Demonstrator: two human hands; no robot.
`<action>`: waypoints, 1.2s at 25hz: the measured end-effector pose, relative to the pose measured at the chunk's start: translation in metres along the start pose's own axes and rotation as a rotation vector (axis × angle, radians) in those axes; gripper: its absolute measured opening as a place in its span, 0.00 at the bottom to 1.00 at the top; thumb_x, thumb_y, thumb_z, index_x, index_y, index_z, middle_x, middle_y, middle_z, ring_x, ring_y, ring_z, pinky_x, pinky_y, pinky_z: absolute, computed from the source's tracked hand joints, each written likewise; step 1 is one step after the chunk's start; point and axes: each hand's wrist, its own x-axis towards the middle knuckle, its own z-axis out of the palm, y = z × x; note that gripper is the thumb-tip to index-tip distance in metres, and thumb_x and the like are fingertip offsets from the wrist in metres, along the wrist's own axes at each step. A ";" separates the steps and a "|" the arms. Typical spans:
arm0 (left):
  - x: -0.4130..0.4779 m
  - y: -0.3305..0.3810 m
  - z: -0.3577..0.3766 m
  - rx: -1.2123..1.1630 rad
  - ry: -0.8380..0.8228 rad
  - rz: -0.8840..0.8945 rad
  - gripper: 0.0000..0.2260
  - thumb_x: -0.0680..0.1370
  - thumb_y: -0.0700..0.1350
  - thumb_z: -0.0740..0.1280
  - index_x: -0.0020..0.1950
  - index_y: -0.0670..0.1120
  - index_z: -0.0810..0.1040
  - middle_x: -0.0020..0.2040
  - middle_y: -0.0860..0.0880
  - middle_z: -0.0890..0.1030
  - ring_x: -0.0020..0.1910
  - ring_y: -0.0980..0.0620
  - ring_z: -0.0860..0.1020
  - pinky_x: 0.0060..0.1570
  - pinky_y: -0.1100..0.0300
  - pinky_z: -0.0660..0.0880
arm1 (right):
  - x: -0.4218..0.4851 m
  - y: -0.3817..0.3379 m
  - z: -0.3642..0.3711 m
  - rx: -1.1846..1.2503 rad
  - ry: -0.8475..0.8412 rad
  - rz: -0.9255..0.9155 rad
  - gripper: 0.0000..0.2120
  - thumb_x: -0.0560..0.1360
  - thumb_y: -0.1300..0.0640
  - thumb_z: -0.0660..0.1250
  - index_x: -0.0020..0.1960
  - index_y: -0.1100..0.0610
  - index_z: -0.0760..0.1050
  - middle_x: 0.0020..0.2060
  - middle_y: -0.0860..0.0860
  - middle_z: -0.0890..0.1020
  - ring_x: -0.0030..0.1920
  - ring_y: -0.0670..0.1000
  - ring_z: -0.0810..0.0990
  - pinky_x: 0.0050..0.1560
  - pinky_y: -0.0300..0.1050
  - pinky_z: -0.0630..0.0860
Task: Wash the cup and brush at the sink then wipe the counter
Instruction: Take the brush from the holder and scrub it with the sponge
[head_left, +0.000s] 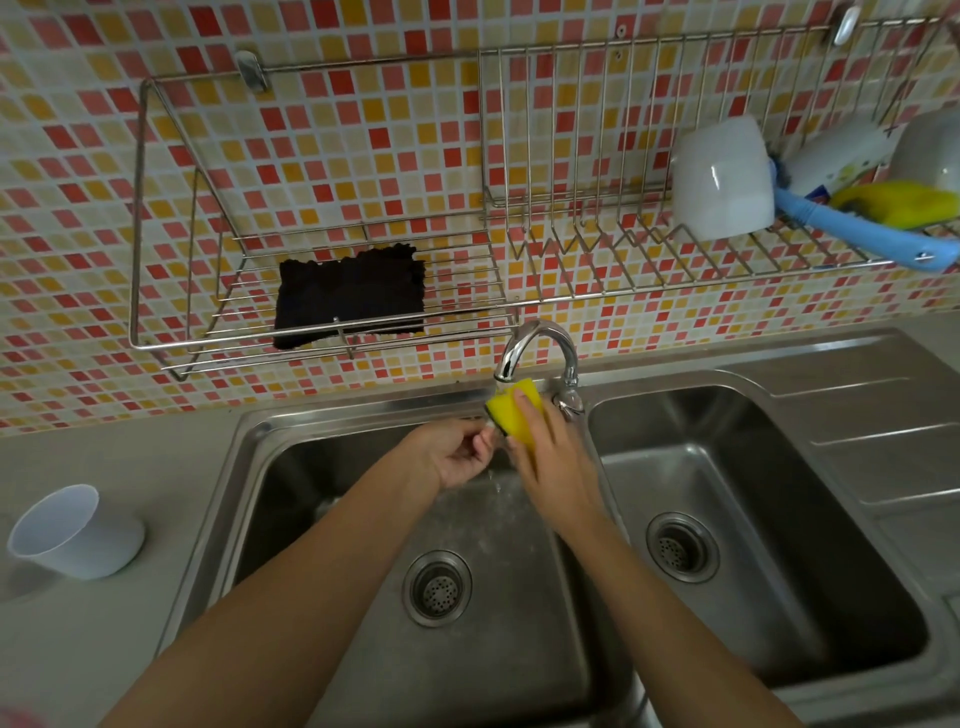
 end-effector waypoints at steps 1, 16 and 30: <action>-0.001 0.000 0.000 0.007 -0.002 -0.007 0.11 0.81 0.37 0.56 0.43 0.33 0.73 0.22 0.44 0.74 0.17 0.56 0.71 0.17 0.70 0.67 | 0.001 0.001 -0.001 0.000 -0.002 0.005 0.25 0.79 0.45 0.51 0.74 0.48 0.53 0.71 0.55 0.65 0.62 0.56 0.72 0.53 0.51 0.76; -0.007 -0.012 0.001 0.997 0.267 0.725 0.05 0.75 0.41 0.68 0.42 0.41 0.82 0.39 0.42 0.83 0.35 0.52 0.78 0.43 0.60 0.75 | 0.004 0.005 -0.008 0.037 0.019 0.175 0.24 0.80 0.49 0.53 0.75 0.49 0.55 0.72 0.54 0.64 0.65 0.55 0.71 0.57 0.48 0.72; -0.004 -0.017 -0.021 1.667 0.258 1.535 0.11 0.76 0.44 0.62 0.44 0.38 0.80 0.33 0.43 0.82 0.30 0.44 0.80 0.29 0.55 0.78 | 0.002 0.006 0.005 0.190 -0.053 0.178 0.24 0.81 0.49 0.52 0.75 0.52 0.54 0.67 0.56 0.68 0.61 0.54 0.73 0.58 0.49 0.74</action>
